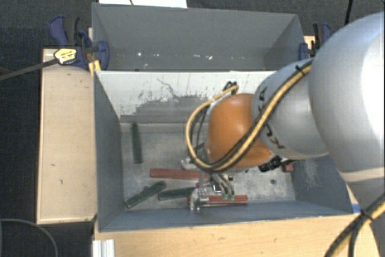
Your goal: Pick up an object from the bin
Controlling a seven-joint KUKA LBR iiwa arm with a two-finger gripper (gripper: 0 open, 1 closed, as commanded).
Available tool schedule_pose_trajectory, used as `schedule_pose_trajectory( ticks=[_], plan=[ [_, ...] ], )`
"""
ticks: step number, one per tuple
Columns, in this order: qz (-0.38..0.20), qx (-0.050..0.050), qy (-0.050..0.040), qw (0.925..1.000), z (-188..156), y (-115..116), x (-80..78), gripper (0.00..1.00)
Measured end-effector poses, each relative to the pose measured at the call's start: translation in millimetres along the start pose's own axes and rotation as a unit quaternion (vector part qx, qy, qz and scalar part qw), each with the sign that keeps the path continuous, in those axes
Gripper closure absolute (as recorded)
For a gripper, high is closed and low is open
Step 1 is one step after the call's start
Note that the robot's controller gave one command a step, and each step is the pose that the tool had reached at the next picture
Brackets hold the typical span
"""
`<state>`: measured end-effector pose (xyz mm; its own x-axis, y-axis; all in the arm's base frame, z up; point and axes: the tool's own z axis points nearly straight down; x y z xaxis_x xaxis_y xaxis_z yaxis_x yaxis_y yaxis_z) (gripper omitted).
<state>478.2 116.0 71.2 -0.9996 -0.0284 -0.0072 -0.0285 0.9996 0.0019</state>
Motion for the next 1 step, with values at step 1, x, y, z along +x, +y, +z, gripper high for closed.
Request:
schedule_pose_trajectory(
  ticks=[1],
  plan=[
    [-0.067,-0.001,-0.0053,0.9977,-3.3,-5.4,-4.6,1.00]
  ],
)
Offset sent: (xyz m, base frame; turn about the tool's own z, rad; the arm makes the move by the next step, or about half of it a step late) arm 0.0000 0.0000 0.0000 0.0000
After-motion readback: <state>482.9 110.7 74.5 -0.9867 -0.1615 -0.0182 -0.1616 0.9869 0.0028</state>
